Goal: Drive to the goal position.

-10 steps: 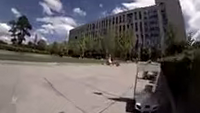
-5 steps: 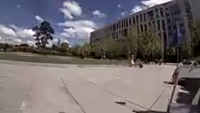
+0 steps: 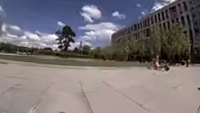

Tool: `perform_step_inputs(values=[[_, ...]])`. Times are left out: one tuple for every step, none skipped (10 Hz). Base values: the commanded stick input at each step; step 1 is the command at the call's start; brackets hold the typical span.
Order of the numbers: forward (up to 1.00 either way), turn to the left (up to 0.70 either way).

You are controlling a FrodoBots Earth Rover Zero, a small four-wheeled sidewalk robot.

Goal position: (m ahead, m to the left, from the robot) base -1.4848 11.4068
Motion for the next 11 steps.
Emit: perform_step_inputs(values=[[0.7, 0.35], [0.7, 0.35], [0.7, 0.35], [0.7, 0.35], [0.7, 0.35], [0.7, 0.35], [0.7, 0.35], [0.7, 0.35], [0.7, 0.35], [0.7, 0.35], [0.7, 0.35]])
